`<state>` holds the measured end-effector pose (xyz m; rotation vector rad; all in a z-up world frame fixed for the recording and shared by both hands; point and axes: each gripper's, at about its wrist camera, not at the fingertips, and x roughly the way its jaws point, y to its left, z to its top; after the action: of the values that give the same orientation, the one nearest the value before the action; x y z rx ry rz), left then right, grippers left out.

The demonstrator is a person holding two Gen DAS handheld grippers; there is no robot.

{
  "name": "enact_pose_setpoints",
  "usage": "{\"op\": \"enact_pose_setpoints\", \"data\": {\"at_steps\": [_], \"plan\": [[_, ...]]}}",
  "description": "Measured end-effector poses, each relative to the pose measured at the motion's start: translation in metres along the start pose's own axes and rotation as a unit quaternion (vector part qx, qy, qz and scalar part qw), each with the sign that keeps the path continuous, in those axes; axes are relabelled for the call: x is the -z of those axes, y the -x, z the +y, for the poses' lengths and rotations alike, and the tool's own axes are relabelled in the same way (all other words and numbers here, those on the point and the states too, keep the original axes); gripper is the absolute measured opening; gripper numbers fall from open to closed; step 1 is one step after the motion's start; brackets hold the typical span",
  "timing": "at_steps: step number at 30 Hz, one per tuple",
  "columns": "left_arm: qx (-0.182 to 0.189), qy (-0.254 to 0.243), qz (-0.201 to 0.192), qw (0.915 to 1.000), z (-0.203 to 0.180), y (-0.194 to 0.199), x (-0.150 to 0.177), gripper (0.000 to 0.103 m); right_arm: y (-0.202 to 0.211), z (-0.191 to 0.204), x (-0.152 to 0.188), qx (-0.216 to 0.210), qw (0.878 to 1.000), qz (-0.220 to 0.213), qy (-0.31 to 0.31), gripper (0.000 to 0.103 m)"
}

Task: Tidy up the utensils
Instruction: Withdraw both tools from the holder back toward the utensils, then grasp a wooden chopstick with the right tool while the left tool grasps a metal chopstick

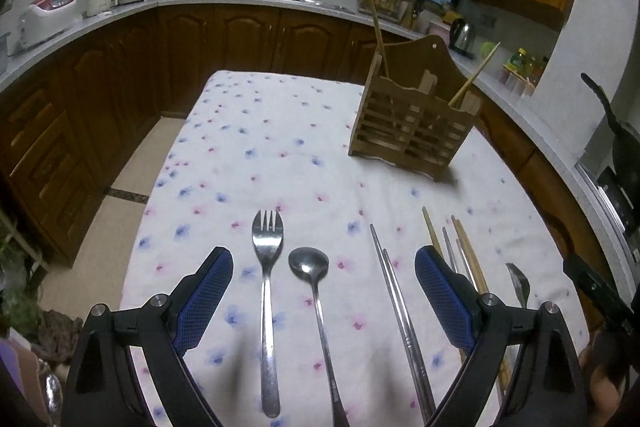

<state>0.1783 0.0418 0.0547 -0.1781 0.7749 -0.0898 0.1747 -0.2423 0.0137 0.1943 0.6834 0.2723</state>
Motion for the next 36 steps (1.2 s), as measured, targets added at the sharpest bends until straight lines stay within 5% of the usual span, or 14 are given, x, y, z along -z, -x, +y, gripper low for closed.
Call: {"op": "enact_pose_setpoints", "data": {"at_steps": [2,7,15,25,36], "plan": [[-0.002,-0.003,0.008,1.0000,-0.003,-0.008,-0.002,0.092,-0.005,0.000,-0.001,0.000,1.000,0.006,0.002,0.096],[0.003,-0.019,0.030,0.9994,-0.015,-0.032,-0.009,0.084,-0.029,-0.004,-0.006,0.001,0.999,0.041,0.001,0.058],[0.015,-0.039,0.098,0.9943,-0.031,-0.090,-0.024,0.053,-0.075,-0.008,-0.010,0.003,0.995,0.102,0.011,0.032],[0.014,-0.061,0.133,0.9892,-0.045,-0.143,-0.031,0.037,-0.122,-0.009,-0.011,0.011,0.986,0.162,0.037,0.015],[0.010,-0.088,0.141,0.9860,-0.055,-0.171,-0.029,0.024,-0.144,0.006,-0.014,0.019,0.978,0.189,0.082,0.011]]}}
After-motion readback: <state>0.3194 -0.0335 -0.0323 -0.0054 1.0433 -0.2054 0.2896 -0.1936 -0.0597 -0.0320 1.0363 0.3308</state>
